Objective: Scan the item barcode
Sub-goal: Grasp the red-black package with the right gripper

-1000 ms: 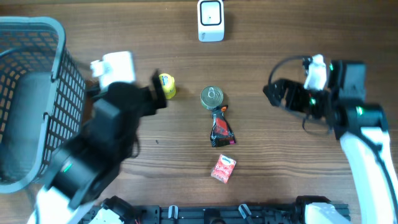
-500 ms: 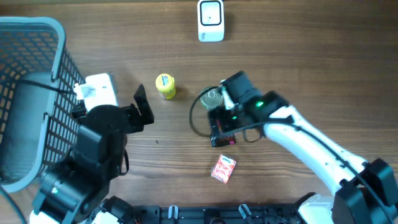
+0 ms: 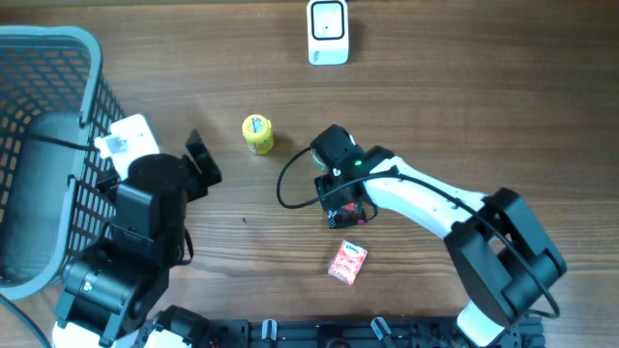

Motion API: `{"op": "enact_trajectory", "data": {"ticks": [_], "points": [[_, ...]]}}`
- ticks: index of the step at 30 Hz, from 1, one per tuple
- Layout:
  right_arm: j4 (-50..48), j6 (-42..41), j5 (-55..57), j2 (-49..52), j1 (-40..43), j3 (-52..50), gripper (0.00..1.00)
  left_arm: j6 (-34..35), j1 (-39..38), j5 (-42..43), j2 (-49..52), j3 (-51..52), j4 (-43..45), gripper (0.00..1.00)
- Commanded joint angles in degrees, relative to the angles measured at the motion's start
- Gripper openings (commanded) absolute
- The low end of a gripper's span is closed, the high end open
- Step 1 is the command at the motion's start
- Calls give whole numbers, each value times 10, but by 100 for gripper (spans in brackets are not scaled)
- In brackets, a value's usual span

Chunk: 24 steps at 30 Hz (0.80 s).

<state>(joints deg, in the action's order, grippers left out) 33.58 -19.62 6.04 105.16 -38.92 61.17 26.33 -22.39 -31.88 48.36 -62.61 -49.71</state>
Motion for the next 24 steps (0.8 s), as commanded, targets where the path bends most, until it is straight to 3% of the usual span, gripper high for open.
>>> {"op": "enact_trajectory", "data": {"ticks": [1,3,11,16,24], "points": [[0,-19,-23,15,-1,3,67,16,28,4,-3,4,0,100],[2,-31,-25,15,-1,3,53,16,33,8,-3,4,-1,100],[23,-45,-57,15,-1,3,13,16,33,13,-3,4,-3,100],[33,-45,-165,14,-1,5,4,16,33,16,-2,6,-7,100],[90,-45,-384,14,4,33,5,16,33,16,12,9,-7,100]]}}
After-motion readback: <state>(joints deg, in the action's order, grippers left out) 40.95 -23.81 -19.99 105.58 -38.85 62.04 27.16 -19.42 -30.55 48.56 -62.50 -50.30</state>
